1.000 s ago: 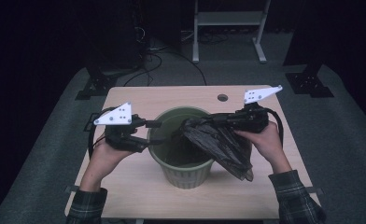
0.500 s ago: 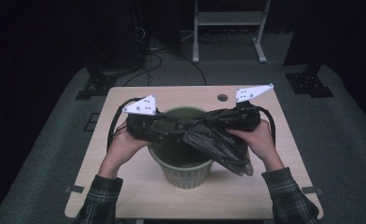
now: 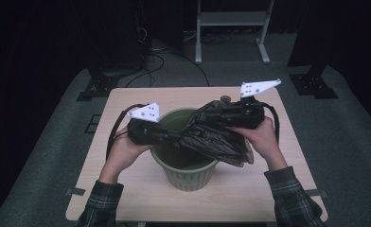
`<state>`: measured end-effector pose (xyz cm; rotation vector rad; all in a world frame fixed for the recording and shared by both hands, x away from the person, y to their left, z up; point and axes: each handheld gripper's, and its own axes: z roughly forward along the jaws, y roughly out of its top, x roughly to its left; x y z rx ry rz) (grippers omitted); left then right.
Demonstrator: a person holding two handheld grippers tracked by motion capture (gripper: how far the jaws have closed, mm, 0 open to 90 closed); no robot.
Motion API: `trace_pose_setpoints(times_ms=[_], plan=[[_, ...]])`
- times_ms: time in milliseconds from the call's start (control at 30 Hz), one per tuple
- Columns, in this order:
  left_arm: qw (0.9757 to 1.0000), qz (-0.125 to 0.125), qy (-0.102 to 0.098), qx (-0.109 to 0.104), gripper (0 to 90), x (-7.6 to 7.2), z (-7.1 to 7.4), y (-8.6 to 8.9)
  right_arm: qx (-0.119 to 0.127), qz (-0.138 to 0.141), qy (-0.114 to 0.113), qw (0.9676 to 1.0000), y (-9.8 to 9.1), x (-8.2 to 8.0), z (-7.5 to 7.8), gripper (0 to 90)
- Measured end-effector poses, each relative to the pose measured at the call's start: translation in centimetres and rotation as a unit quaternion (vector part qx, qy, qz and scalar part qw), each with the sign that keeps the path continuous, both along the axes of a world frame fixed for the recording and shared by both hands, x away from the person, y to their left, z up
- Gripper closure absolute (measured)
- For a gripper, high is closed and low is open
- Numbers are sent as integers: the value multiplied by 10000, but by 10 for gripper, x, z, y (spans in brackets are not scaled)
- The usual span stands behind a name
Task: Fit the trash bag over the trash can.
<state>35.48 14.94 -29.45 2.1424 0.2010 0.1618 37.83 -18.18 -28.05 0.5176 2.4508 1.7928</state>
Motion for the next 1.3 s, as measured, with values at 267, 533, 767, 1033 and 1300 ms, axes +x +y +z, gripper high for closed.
trace_pose_setpoints(times_ms=[267, 533, 767, 1033, 1300], plan=[[9995, 280, -32, -109, 864, 0, -3, 14, -40, -381, 63, 9992, -47, -10, -5, 671], [9995, 308, -14, -39, 864, -2, -5, 16, -123, -597, 311, 9977, -65, -11, -28, 633], [9997, 255, -17, -53, 863, -3, -5, 16, -35, -558, 594, 9967, -64, -5, -39, 695], [9997, 231, -57, -1, 862, -4, -5, 13, -121, -417, 446, 9981, -54, -5, -38, 900], [9996, 292, -43, 48, 863, -4, -5, 16, -3, -441, 259, 9987, -56, -10, -26, 900]])
